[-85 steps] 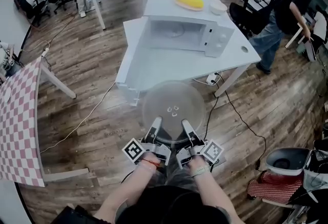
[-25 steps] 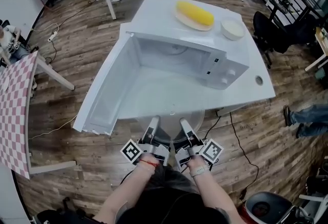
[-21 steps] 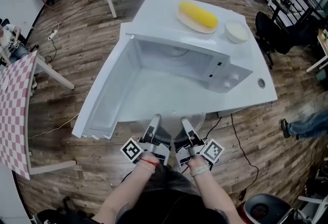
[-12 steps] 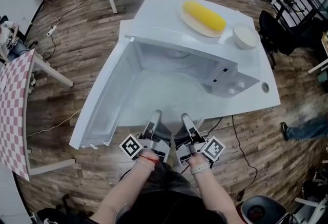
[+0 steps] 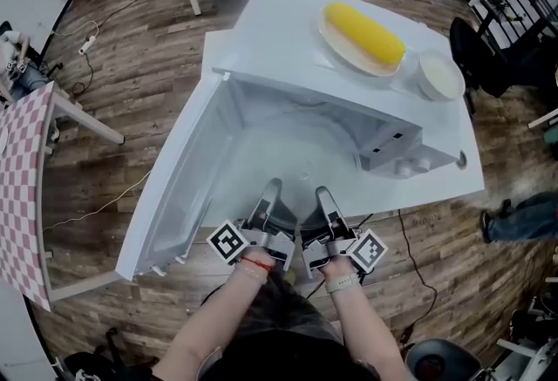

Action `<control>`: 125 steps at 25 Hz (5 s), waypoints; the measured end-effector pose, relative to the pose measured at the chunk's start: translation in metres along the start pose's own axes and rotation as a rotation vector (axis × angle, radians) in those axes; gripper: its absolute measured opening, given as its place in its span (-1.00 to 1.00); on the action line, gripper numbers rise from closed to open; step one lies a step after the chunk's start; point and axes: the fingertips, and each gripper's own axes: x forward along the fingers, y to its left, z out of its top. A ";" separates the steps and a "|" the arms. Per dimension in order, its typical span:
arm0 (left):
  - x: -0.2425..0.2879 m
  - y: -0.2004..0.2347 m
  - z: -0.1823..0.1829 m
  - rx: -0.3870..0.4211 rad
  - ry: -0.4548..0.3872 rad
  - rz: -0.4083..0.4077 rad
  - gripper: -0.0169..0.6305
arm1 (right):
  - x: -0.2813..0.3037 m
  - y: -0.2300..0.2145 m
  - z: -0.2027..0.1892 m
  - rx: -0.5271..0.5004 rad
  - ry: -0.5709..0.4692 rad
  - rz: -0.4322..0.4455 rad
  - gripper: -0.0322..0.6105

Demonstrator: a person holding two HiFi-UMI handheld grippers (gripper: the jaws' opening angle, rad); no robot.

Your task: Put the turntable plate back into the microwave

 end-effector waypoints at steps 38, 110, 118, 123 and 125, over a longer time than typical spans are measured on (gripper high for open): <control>0.047 0.021 0.011 0.038 0.098 0.040 -0.84 | 0.041 -0.030 0.038 0.032 -0.113 -0.002 -0.78; 0.088 0.035 0.029 0.075 0.084 0.098 -0.84 | 0.062 -0.029 0.024 -0.022 -0.030 -0.062 -0.72; 0.097 0.029 0.028 0.036 0.100 0.062 -0.84 | 0.071 -0.031 0.034 0.026 -0.063 -0.070 -0.73; 0.097 0.028 0.028 0.057 0.101 0.070 -0.84 | 0.077 -0.030 0.038 0.038 -0.059 -0.071 -0.72; 0.096 0.030 0.025 0.079 0.125 0.081 -0.84 | 0.078 -0.031 0.041 0.035 -0.060 -0.074 -0.73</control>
